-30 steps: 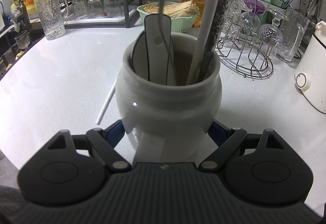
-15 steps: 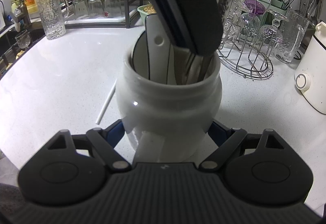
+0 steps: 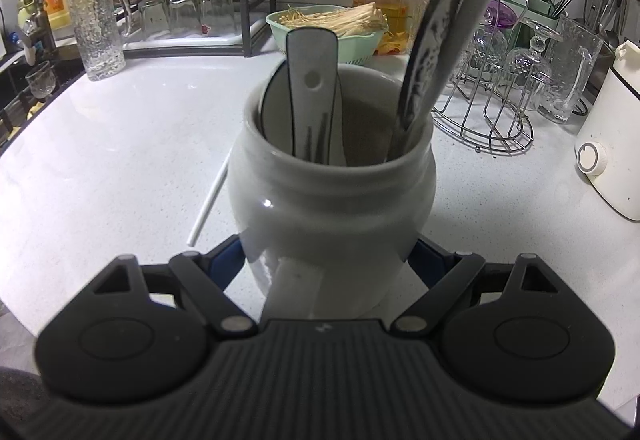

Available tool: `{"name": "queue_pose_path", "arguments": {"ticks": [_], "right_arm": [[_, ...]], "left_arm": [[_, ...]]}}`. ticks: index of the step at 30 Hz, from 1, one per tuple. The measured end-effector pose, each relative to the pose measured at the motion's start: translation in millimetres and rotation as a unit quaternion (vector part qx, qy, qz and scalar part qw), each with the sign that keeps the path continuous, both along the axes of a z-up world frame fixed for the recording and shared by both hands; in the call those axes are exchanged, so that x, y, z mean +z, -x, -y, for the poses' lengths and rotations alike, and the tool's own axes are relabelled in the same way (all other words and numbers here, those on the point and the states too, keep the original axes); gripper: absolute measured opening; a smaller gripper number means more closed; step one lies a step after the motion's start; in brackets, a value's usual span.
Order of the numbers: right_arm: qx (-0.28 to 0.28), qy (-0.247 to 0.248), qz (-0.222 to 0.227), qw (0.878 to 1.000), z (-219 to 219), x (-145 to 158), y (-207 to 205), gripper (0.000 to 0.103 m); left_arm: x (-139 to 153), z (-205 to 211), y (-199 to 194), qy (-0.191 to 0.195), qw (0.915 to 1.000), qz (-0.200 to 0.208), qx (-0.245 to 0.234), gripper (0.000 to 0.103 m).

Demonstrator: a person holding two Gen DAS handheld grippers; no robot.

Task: Organize utensils
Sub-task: 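Move left gripper back to the thin white stick on the counter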

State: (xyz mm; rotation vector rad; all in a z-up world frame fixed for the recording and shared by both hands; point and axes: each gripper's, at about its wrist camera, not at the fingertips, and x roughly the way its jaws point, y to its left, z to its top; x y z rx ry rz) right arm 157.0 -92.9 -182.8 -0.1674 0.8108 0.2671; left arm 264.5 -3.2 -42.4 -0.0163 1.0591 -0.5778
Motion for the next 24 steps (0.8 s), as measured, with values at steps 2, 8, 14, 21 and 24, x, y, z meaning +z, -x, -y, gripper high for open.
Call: {"name": "queue_pose_path", "arguments": {"ticks": [2, 8, 14, 21, 24], "right_arm": [[-0.001, 0.000, 0.001, 1.000, -1, 0, 0, 0.090], [-0.004, 0.000, -0.002, 1.000, 2, 0, 0, 0.090], [-0.011, 0.008, -0.013, 1.000, 1, 2, 0, 0.090], [-0.012, 0.009, -0.021, 1.000, 0, 3, -2, 0.090], [-0.010, 0.008, -0.020, 1.000, 1, 2, -1, 0.090]], "left_arm": [[8, -10, 4, 0.014, 0.9996, 0.016, 0.018, 0.036], [14, -52, 23, 0.031, 0.9959, 0.057, 0.063, 0.036], [-12, -95, 27, 0.044, 0.9915, 0.043, 0.114, 0.036], [-65, -130, 24, 0.024, 0.9862, 0.017, 0.163, 0.046], [-93, -136, 25, 0.020, 0.9819, 0.003, 0.188, 0.047]]}}
